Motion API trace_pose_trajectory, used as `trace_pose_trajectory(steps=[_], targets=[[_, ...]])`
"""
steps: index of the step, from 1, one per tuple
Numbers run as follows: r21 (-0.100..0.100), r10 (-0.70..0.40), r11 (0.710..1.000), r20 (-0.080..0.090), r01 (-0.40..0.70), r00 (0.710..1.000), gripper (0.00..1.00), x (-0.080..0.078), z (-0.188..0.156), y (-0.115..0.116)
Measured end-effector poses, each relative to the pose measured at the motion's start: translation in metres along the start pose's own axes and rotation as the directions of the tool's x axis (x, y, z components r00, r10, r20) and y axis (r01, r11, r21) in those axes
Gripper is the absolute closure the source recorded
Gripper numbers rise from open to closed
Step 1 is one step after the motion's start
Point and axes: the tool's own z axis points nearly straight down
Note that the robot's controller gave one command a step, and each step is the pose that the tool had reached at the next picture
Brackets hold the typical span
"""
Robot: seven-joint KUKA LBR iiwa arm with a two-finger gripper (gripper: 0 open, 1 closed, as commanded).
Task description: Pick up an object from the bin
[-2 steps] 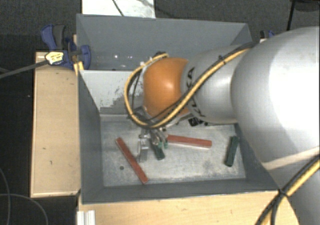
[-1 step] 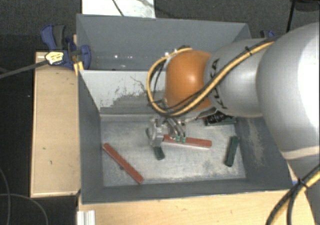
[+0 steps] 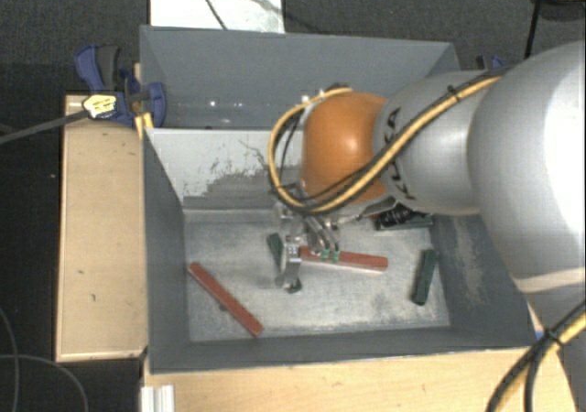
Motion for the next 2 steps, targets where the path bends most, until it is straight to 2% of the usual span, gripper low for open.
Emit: trace_pose_trajectory(steps=[1,2], targets=[[0.000,0.002,1.000,0.000,-0.002,1.000,0.00,0.000,0.000,0.000],[-0.003,0.038,0.999,0.003,-0.038,0.999,0.00,-0.013,0.011,-0.024]])
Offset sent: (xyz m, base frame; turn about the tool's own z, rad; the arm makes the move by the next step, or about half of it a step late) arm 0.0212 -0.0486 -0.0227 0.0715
